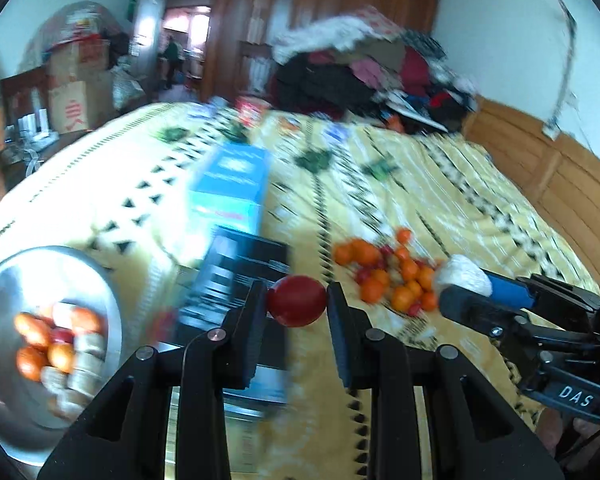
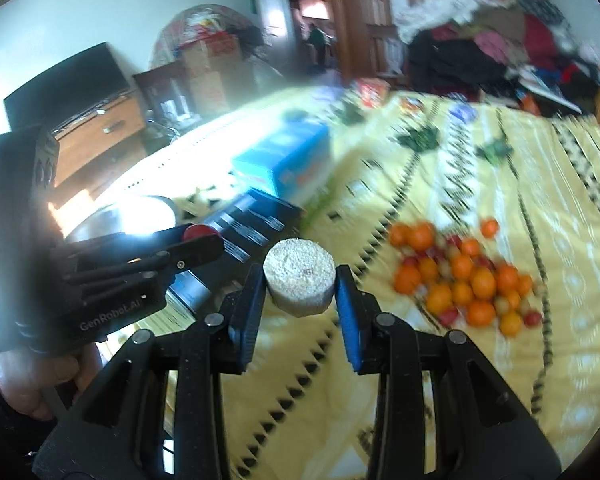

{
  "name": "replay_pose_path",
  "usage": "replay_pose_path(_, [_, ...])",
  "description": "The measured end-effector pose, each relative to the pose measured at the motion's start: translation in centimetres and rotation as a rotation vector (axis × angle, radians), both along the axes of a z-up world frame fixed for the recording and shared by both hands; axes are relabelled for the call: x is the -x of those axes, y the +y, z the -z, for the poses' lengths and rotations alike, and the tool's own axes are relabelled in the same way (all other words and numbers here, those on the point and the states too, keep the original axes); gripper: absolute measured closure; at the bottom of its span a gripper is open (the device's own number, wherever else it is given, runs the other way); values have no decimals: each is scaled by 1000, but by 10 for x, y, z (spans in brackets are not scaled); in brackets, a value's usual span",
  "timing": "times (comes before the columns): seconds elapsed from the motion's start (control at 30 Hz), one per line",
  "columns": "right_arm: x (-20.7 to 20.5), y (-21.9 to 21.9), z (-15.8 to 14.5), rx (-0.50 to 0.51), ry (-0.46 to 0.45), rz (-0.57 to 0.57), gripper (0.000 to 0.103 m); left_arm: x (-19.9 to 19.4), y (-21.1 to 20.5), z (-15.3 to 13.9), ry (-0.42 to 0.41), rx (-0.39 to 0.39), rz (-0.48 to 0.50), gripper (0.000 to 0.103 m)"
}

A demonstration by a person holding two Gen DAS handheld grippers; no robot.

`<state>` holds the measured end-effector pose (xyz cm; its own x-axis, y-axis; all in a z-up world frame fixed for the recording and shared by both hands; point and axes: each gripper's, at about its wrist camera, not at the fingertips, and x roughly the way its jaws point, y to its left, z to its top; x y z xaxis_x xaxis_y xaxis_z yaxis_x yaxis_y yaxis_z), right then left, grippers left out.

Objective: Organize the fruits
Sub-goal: 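Carry the red plum and beige slice over the steel bowl with both tools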

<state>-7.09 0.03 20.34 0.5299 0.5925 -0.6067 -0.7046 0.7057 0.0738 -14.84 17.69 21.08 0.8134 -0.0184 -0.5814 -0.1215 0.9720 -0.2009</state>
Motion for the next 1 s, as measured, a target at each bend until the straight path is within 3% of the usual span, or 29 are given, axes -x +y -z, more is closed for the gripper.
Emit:
replay_pose_path(0.27, [4,82,-23,-39,2,-162,67,47,125,-24,-37,0,-264,72])
replay_pose_path(0.57, [21,180,-5,-5,89,-339,67,101,229,8,24,66,-483,72])
replay_pose_path(0.7, [31,212,14,38,137,-388,67,112,245,29,59,95,-510,72])
replay_pose_path(1.0, [45,236,44,118,204,-420,67,116,246,58,110,131,-504,72])
